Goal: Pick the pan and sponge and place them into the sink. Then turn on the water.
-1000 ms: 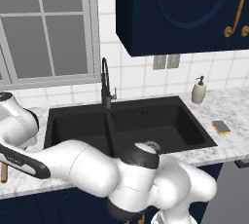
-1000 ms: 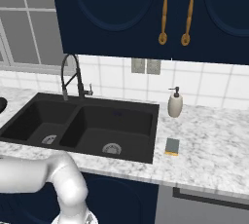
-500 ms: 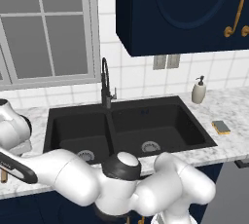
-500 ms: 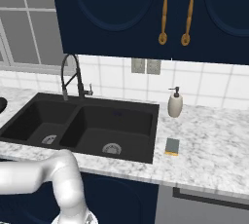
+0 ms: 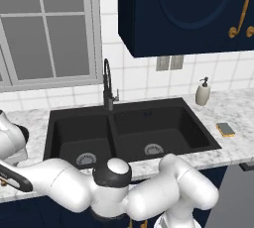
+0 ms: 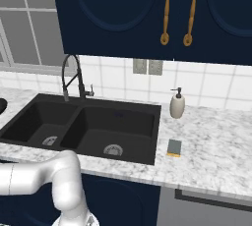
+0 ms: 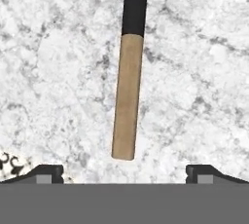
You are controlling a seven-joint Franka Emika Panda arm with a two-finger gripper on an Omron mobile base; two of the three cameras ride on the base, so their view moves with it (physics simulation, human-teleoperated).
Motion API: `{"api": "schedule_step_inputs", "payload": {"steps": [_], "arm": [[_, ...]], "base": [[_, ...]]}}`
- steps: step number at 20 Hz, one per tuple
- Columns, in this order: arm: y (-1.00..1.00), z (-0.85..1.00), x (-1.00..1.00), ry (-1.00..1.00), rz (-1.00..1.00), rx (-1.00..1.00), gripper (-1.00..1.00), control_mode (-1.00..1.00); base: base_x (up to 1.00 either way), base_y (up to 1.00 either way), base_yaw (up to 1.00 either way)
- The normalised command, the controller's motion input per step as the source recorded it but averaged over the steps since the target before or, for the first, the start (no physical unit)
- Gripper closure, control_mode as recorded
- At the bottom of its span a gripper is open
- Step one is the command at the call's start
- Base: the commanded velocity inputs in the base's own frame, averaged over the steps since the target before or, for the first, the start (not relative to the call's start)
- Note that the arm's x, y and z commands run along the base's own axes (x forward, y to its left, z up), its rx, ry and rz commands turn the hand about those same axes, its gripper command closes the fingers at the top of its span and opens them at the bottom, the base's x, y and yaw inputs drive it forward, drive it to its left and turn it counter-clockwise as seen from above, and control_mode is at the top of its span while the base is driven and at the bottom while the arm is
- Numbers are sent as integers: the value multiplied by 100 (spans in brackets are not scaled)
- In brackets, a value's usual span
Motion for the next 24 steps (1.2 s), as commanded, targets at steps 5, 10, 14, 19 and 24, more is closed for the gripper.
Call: {"api": "schedule_step_inputs", "payload": {"steps": [5, 10, 14, 19, 24], "arm": [[0, -40, 9, 0, -8, 0, -100, -100], [11, -38, 0, 5, -2, 0, -100, -100], [9, -41, 0, 2, 0, 0, -100, -100], [11, -31, 0, 0, 0, 0, -100, -100], [10, -17, 0, 0, 0, 0, -100, -100]], "base": [[0, 0, 0], [0, 0, 0], [0, 0, 0], [0, 0, 0], [0, 0, 0]]}}
